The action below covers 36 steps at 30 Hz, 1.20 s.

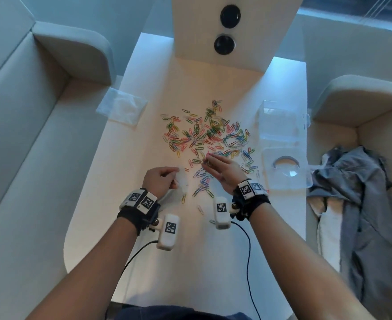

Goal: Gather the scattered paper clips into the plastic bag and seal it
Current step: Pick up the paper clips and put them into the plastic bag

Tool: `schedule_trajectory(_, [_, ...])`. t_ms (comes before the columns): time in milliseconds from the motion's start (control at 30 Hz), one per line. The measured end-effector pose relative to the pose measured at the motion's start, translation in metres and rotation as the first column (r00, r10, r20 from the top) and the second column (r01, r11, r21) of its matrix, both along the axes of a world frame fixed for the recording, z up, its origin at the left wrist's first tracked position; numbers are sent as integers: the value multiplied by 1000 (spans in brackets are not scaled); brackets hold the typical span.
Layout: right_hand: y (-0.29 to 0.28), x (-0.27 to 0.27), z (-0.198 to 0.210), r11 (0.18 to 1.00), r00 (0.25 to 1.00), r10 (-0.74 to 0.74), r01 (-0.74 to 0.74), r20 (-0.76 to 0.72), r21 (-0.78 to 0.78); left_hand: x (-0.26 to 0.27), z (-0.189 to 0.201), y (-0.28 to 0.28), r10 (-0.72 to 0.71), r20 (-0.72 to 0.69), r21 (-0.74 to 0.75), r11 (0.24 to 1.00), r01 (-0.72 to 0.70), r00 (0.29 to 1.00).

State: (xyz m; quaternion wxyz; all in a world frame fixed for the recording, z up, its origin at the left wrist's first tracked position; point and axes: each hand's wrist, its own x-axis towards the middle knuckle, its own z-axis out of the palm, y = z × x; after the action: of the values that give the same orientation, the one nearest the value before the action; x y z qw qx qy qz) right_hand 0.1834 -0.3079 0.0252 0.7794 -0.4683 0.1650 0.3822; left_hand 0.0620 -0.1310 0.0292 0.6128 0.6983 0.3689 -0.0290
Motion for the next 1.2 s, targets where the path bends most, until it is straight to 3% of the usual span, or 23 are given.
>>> schedule_trajectory(100, [9, -21, 14, 986, 986, 162, -163, 32, 21, 6, 3, -11, -3, 28, 6, 1000, 3, 1000])
schedule_trajectory(200, [21, -36, 10, 928, 937, 311, -265, 157, -261, 9, 4, -17, -11, 40, 4, 1000, 11, 999])
schedule_trajectory(300, [28, -44, 3, 778, 851, 466, -264, 242, -570, 8, 5, -19, -49, 39, 30, 998, 48, 998])
schedule_trajectory(433, [34, -48, 4, 644, 775, 580, -248, 251, -724, 5, 4, -20, -104, 42, 71, 992, 101, 994])
schedule_trajectory(533, [37, -54, 10, 499, 594, 719, -79, 361, -863, 1, 5, -21, -115, 52, 56, 992, 112, 992])
schedule_trajectory(600, [40, -56, 8, 424, 504, 787, -23, 356, -905, -1, 7, -20, -121, 51, 43, 992, 119, 991])
schedule_trajectory(700, [43, -56, 11, 274, 351, 913, -144, 210, -951, -3, 7, -17, -121, 43, 18, 993, 120, 992])
schedule_trajectory(733, [43, -55, 12, 249, 296, 936, -181, 189, -951, -3, 7, -16, -117, 38, 17, 993, 116, 992])
schedule_trajectory(767, [41, -56, 13, 284, 268, 936, -200, 227, -938, -4, 8, -14, -111, 36, 18, 994, 110, 993])
schedule_trajectory(800, [37, -55, 16, 372, 294, 906, -207, 305, -905, -4, 9, -12, -104, 37, 20, 994, 104, 994])
schedule_trajectory(867, [23, -54, 20, 577, 447, 757, -116, 477, -808, -5, 11, -9, -98, 41, 33, 995, 96, 994])
schedule_trajectory(900, [12, -53, 18, 620, 534, 674, -34, 510, -784, -6, 12, -6, -96, 41, 36, 995, 94, 995])
schedule_trajectory(967, [-16, -52, 4, 551, 682, 599, 29, 420, -834, -7, 14, 0, -84, 32, 28, 996, 83, 996])
schedule_trajectory(1033, [-43, -61, -18, 342, 774, 621, -123, 126, -931, -10, 14, 7, -63, 19, 14, 998, 63, 998])
schedule_trajectory(1100, [-58, -85, -37, 174, 760, 642, -277, -104, -945, -13, 13, 14, -35, 11, -8, 999, 35, 999])
schedule_trajectory(1200, [-48, -123, -51, 182, 731, 680, -236, -51, -955, -20, 13, 23, -14, 8, -11, 1000, 14, 1000])
